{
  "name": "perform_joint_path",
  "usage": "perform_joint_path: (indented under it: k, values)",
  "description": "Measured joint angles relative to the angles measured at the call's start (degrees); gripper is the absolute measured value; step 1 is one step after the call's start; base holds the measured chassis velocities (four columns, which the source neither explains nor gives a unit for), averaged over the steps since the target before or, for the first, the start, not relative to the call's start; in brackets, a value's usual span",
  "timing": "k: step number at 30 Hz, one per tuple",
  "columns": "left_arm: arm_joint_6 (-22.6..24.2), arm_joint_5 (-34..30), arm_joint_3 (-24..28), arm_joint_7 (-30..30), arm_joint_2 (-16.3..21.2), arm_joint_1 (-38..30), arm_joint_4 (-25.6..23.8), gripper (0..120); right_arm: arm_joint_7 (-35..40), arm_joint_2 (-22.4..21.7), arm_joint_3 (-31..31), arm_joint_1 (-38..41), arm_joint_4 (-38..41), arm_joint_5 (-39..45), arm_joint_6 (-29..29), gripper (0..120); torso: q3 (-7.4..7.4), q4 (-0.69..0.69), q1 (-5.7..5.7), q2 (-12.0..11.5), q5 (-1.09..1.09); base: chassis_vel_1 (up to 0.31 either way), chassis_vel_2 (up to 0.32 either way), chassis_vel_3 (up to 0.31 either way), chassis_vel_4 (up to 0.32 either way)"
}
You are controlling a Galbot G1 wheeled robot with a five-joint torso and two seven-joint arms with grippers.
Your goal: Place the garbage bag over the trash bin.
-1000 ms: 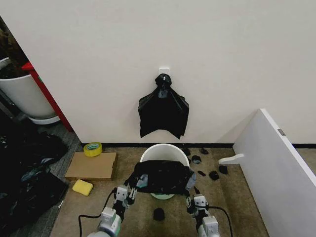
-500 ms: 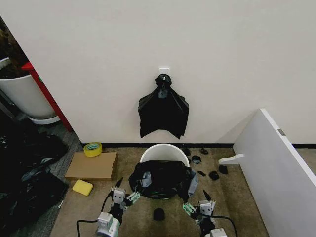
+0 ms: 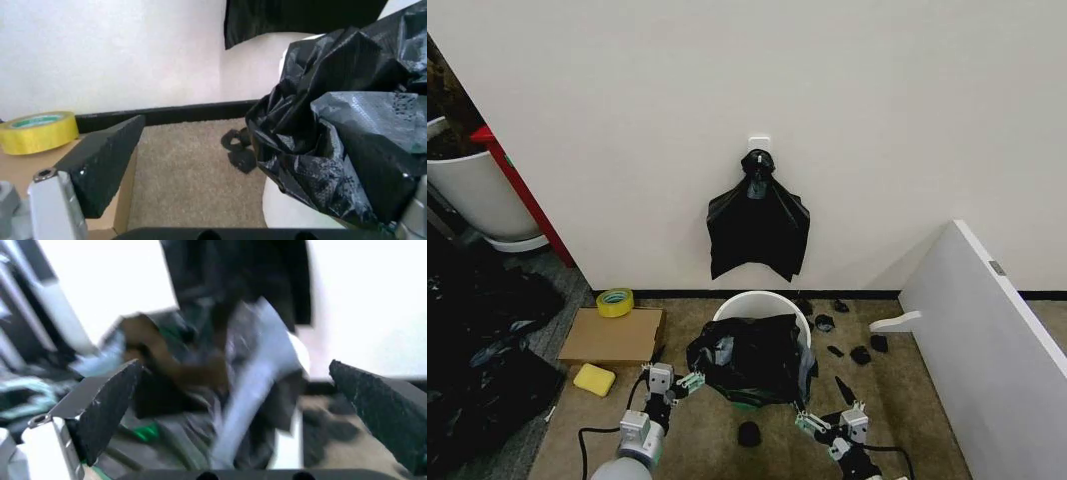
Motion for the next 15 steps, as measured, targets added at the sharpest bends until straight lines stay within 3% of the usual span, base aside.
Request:
perform_joint_path:
  k: [6, 8, 10, 15]
  values:
    - [-3.1, -2.7, -0.4, 2.1, 0.5, 0.0, -0.6, 100, -2.6, -0.3, 1.4, 0.6, 0.5, 2.9, 0.8, 100, 0.0, -0.01, 0.0, 0.0, -0.01, 0.0, 0.0, 0.0, 0.0]
    - [-8.4, -5.7, -0.4, 5.6, 0.8, 0.0, -0.7, 100, -2.2, -0.5, 1.6, 0.8, 1.4, 2.8, 0.3, 100, 0.0, 0.0, 0.0, 0.0, -0.01, 0.0, 0.0, 0.0, 0.0]
    - [-16.7, -10.4, -0.2, 11.4, 0.9, -0.7, 0.3, 100, -1.2, -0.7, 1.5, 0.9, 2.9, 2.3, -0.6, 100, 0.0, -0.01, 0.0, 0.0, -0.01, 0.0, 0.0, 0.0, 0.0]
    - [-19.1, -12.3, -0.2, 14.2, 1.1, -1.0, 0.9, 100, -0.5, -0.8, 1.3, 1.0, 4.0, 1.8, -1.2, 100, 0.0, -0.01, 0.0, 0.0, -0.02, 0.0, 0.0, 0.0, 0.0]
